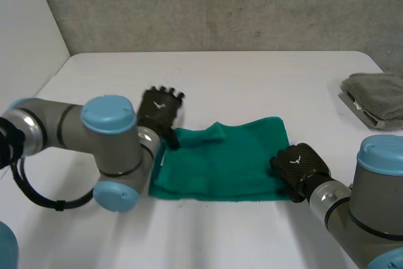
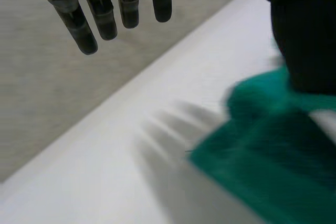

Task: Fold the laundry.

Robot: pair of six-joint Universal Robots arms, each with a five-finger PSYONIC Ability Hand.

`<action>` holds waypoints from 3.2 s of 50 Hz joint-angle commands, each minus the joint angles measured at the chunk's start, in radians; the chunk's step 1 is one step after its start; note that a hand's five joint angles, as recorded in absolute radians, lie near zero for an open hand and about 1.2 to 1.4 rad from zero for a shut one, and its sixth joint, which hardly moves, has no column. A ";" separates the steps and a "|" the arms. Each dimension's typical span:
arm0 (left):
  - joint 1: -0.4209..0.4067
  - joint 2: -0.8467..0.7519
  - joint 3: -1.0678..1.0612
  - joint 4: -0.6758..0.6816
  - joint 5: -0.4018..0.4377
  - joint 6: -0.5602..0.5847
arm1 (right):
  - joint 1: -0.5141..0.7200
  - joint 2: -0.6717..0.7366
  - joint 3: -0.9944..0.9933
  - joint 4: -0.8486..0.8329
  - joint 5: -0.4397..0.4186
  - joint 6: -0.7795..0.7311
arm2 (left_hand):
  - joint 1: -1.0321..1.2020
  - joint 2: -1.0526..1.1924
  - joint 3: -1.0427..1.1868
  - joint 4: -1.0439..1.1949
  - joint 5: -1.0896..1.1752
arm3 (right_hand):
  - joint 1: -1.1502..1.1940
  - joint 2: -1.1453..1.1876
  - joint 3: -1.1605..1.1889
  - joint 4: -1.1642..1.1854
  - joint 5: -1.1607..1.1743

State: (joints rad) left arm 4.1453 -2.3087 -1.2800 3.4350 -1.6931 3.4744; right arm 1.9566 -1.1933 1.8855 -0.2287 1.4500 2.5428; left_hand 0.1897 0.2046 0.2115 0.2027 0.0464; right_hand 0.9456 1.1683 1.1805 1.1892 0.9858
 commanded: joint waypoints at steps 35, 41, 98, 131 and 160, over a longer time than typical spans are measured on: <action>0.013 0.393 -0.341 0.038 -0.111 -0.008 | 0.209 -0.091 -0.236 0.039 0.081 -0.341 | -0.014 -0.029 -0.036 -0.027 -0.046 | 0.451 0.228 0.216 0.207 0.236; 0.045 0.426 -0.355 0.038 -0.112 -0.012 | 0.431 0.041 -0.344 0.037 0.015 -0.351 | -0.014 -0.029 -0.036 -0.027 -0.046 | 0.451 0.228 0.216 0.207 0.236; -0.045 0.319 -0.162 -0.312 0.067 -0.167 | 0.182 0.169 -0.574 0.352 0.007 0.269 | 0.027 0.012 0.005 0.014 -0.005 | -0.771 -0.994 -1.006 -1.015 -0.986; 0.062 0.494 -0.064 -0.462 0.332 -0.201 | 0.315 0.110 -0.117 -0.135 0.029 0.289 | 0.039 0.024 0.017 0.025 0.007 | -0.771 -0.994 -1.006 -1.015 -0.986; 0.064 0.482 -0.073 -0.462 0.332 -0.222 | 0.323 0.264 -0.233 -0.196 0.030 0.226 | 0.030 0.015 0.008 0.017 -0.002 | -0.388 -0.611 -0.623 -0.632 -0.603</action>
State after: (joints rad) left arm 4.2083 -1.8285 -1.3518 2.9728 -1.3607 3.2569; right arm 2.2807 -0.9569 1.6697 -0.4215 1.4792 2.7972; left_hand 0.1930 0.2043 0.2113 0.2027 0.0464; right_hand 0.3703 0.4156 0.4203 0.4199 0.2082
